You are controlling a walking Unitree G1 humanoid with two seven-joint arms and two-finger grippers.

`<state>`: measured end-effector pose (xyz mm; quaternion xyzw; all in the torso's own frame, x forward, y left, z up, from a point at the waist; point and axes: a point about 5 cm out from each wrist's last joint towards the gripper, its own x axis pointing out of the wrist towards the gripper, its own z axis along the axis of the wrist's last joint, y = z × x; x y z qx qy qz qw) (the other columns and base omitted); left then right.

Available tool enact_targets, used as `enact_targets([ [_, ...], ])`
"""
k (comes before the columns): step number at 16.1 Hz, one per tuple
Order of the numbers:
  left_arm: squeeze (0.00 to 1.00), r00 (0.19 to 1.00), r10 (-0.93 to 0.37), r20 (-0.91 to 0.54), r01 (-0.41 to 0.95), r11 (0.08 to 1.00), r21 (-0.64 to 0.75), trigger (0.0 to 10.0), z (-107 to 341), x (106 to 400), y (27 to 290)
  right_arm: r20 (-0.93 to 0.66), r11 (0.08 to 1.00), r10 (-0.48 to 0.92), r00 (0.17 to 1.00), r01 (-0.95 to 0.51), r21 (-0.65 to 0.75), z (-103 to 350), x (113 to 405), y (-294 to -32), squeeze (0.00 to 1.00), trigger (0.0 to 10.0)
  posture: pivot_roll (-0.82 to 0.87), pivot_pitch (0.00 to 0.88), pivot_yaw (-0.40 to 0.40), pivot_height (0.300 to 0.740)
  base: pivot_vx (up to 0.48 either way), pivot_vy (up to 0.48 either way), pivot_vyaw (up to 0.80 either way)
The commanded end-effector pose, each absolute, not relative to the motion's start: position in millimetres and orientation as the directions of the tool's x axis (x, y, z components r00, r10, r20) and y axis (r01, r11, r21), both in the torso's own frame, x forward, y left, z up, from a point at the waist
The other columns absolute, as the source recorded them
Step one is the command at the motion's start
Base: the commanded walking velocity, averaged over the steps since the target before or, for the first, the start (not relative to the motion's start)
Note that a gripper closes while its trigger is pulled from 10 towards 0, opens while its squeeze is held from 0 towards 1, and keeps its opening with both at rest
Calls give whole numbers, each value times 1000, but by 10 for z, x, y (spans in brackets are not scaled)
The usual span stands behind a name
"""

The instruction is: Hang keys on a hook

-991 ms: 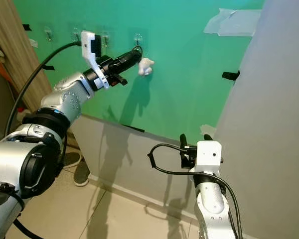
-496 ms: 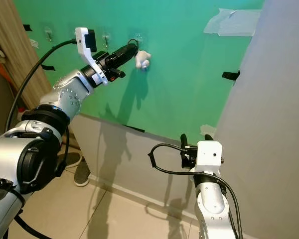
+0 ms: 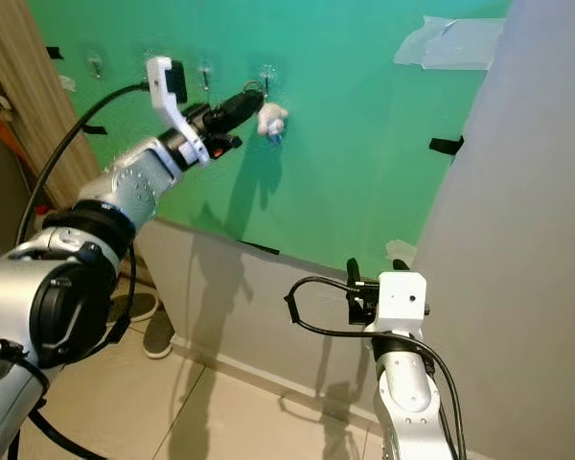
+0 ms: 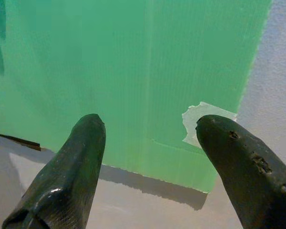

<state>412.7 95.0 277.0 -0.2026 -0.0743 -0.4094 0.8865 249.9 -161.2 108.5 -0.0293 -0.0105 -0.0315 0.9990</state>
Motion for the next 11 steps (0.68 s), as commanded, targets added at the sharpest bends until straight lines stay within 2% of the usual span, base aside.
enact_targets([
  [1,0,657,-695,293,753,577,-317,10000,2828,4136,936,26,997,-53,998,55,-54,1108,2485,-1591,0,10000,-236,0,80,740,0,0,0],
  [8,0,672,-702,236,728,566,-387,10000,2637,4125,879,19,997,-58,998,59,-52,1092,2463,-1593,0,10000,-241,0,85,740,0,0,0],
  [11,0,648,-718,254,740,512,-437,10000,2628,4108,814,15,997,-53,998,54,-52,1085,2460,-1587,0,10000,-243,0,85,740,0,0,0],
])
